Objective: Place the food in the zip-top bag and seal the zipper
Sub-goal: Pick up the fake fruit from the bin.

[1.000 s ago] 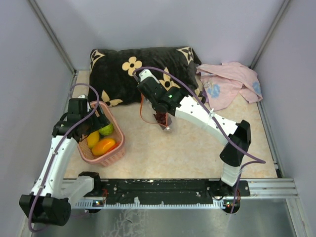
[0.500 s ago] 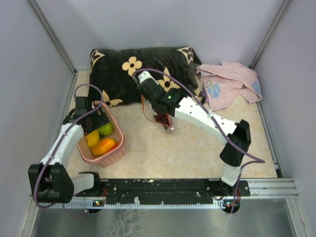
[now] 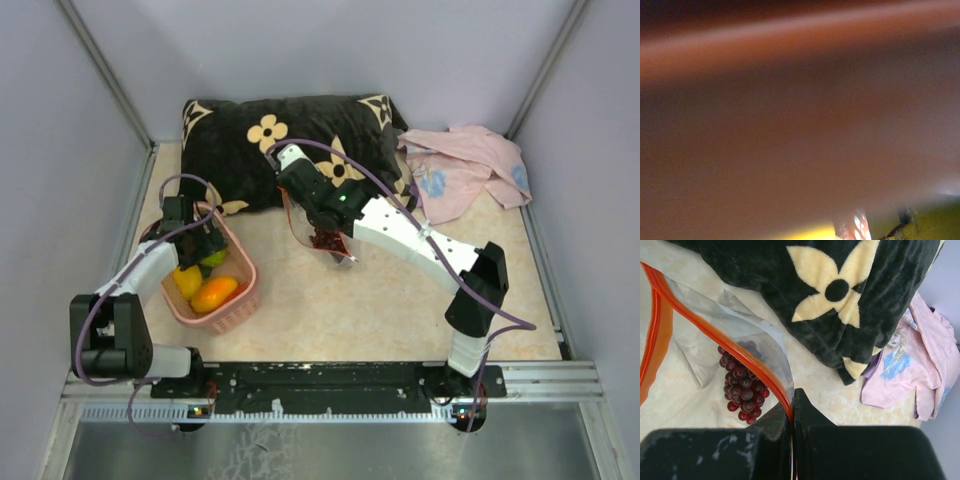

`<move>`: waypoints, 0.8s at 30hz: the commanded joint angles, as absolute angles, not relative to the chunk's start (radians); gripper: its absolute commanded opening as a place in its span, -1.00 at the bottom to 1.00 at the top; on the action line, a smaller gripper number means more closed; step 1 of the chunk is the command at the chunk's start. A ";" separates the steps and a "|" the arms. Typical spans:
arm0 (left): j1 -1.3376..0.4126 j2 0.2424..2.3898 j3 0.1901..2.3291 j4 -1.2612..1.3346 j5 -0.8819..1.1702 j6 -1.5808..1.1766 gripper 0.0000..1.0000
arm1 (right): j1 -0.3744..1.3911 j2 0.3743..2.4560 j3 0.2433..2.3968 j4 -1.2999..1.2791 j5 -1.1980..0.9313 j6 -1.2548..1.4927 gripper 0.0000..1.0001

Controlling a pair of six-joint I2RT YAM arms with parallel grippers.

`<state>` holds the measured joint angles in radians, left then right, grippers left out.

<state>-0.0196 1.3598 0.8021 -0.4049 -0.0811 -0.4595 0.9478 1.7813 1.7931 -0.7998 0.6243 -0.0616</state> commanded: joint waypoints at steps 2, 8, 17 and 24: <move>-0.017 1.429 0.781 -0.409 -0.043 -0.485 0.71 | 0.944 1.739 1.789 -0.753 0.613 -0.084 -1.00; -0.016 1.422 0.767 -0.366 -0.034 -0.503 0.64 | 0.945 1.731 1.770 -0.746 0.597 -0.081 -1.00; -0.016 1.336 0.757 -0.394 -0.022 -0.506 0.15 | 0.945 1.703 1.750 -0.739 0.583 -0.074 -1.00; -0.016 1.187 0.786 -0.489 -0.033 -0.473 -0.02 | 0.944 1.683 1.766 -0.735 0.578 -0.071 -1.00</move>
<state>-0.0189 1.2678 0.7708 -0.4099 -0.0479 -0.4824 0.9478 1.7527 1.7405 -0.7692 0.5774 -0.0673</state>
